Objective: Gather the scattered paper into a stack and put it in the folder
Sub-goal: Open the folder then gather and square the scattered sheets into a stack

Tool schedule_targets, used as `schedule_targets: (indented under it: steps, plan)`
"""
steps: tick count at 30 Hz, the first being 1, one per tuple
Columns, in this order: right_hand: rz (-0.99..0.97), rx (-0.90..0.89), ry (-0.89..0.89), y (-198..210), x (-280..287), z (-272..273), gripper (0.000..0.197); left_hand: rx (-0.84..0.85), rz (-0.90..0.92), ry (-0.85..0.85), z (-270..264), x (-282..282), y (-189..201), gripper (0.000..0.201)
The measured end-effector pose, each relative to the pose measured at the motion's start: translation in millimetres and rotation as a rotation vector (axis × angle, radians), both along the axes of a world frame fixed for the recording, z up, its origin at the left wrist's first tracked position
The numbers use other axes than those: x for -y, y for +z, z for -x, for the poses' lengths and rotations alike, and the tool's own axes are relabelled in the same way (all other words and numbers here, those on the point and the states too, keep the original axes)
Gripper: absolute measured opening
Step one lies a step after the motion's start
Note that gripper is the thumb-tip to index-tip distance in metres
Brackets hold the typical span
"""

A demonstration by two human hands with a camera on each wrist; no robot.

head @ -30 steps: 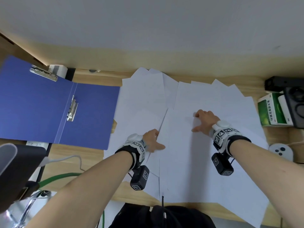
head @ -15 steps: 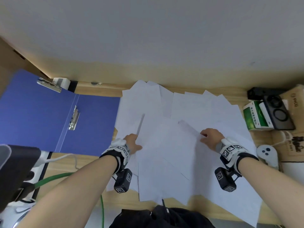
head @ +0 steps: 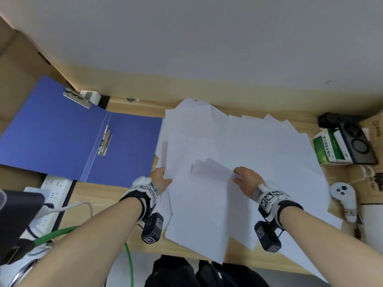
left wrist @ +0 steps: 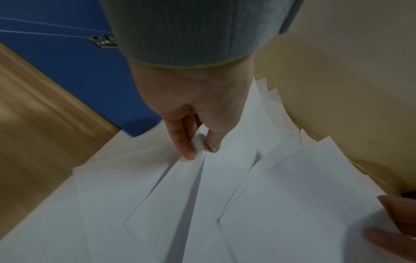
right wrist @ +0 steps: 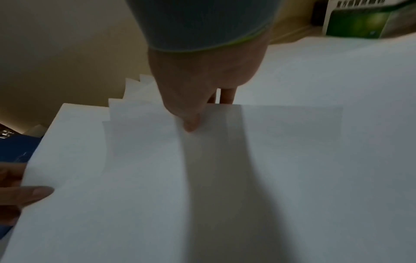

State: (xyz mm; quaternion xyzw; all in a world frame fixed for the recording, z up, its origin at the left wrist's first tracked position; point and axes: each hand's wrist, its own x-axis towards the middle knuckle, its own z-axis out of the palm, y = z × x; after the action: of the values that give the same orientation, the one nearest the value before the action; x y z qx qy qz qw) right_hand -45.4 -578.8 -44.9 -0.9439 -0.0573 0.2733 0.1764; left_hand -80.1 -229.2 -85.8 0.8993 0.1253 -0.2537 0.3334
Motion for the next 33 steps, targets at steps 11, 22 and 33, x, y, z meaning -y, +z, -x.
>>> schedule_targets:
  steps: [11, 22, 33]
  plan:
    - [-0.081, -0.016, -0.12, -2, -34, 2, 0.024, -0.114, 0.377, 0.297, 25, -2, 9, 0.024]
    - [-0.129, 0.091, -0.389, 2, -17, -5, 0.027, -0.206, 0.06, 0.181, 17, -15, 17, 0.038]
    - [-0.467, -0.182, -0.764, -28, -23, 36, 0.026, -0.224, 0.253, 0.309, 28, 7, 5, 0.019]
